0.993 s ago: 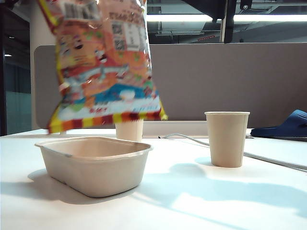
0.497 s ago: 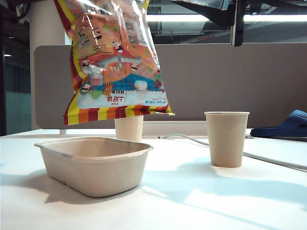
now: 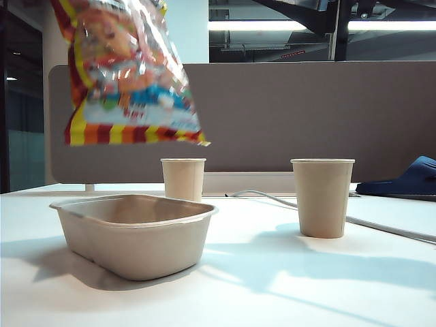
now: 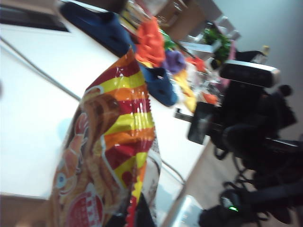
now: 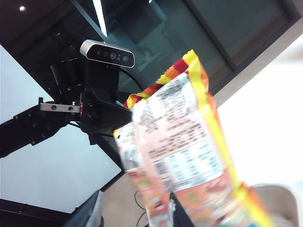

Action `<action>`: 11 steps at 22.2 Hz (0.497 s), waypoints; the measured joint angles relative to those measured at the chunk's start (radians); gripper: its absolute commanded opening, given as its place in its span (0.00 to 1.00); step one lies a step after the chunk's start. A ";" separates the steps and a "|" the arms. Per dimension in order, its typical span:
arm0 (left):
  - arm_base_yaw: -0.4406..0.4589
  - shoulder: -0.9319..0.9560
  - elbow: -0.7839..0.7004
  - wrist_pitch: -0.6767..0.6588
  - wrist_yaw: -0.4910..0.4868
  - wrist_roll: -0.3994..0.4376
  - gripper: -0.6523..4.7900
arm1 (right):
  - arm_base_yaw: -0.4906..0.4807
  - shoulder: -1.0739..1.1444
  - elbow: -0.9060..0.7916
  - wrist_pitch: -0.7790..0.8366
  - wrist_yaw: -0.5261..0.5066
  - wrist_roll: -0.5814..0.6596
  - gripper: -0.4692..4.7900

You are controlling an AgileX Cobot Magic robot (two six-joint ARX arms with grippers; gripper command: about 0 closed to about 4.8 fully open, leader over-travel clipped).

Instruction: Pick up a bag of chips and put them in the box.

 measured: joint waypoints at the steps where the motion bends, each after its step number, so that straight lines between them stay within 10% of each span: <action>1: 0.002 0.001 0.000 -0.001 0.020 -0.005 0.11 | 0.000 0.000 0.000 0.000 0.000 -0.008 0.42; 11: 0.002 0.019 -0.035 -0.010 0.088 -0.014 0.11 | 0.000 0.000 0.000 -0.003 -0.001 -0.027 0.42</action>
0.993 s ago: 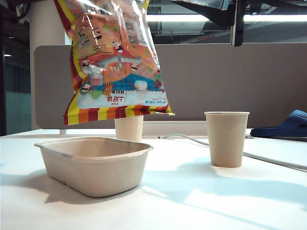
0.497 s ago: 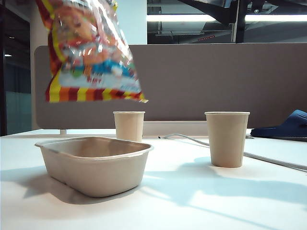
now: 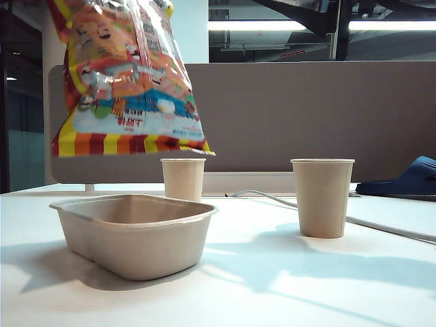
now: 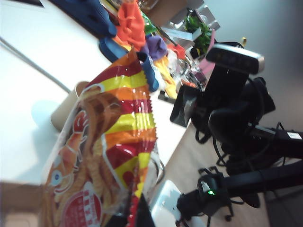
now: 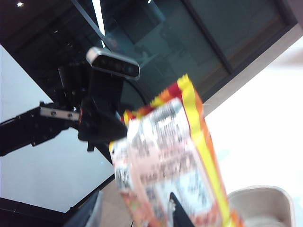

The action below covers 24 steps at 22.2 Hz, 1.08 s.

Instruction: Pick up a bag of chips and put them in the box.

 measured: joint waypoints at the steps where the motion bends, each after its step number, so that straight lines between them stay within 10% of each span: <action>1: 0.000 0.004 -0.011 0.001 0.004 -0.001 0.11 | 0.000 0.000 0.000 0.000 0.000 0.000 0.42; 24: 0.000 0.206 -0.054 0.152 0.111 -0.045 0.11 | 0.000 0.000 0.000 -0.045 -0.022 -0.031 0.41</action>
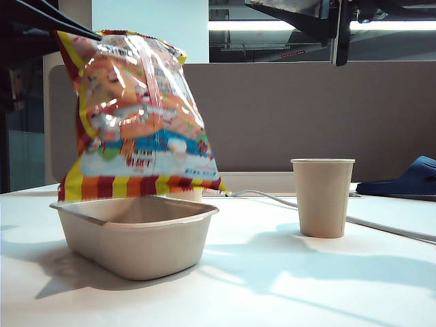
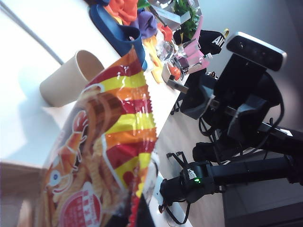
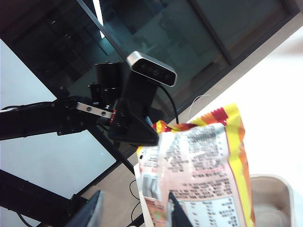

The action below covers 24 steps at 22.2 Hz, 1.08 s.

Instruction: Pick up a bag of chips and put them in the box.

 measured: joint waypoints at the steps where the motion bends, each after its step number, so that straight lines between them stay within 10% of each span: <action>1: 0.000 0.010 0.000 0.000 0.001 0.000 0.11 | 0.000 0.000 0.000 0.000 0.000 -0.001 0.41; 24: -0.076 0.068 -0.002 -0.017 -0.090 0.026 0.11 | 0.000 0.000 0.000 -0.053 0.004 -0.030 0.41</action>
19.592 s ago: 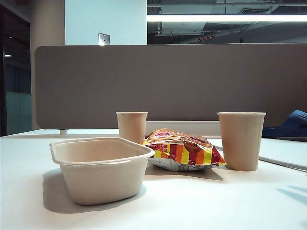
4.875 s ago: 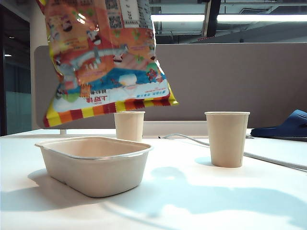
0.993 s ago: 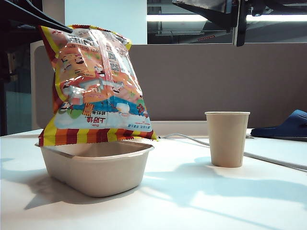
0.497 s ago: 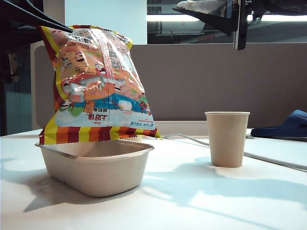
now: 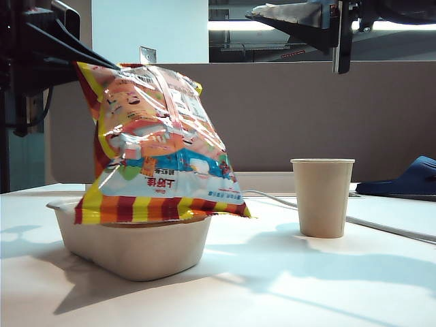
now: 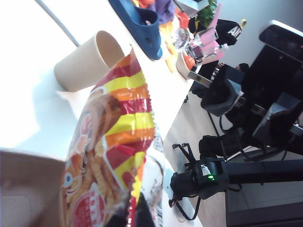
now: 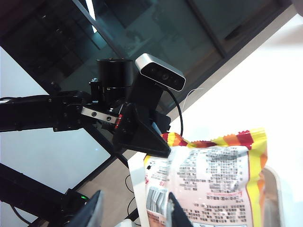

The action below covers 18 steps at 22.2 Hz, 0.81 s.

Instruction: Pick up a bag of chips and put them in the box.

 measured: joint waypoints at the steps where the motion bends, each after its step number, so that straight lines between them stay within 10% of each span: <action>1: 0.000 0.000 0.000 0.000 -0.007 0.000 0.11 | 0.000 0.000 0.000 0.000 0.000 0.000 0.41; 18: 0.023 0.000 0.000 0.002 -0.023 0.007 0.11 | 0.000 0.000 0.000 0.000 0.000 -0.003 0.41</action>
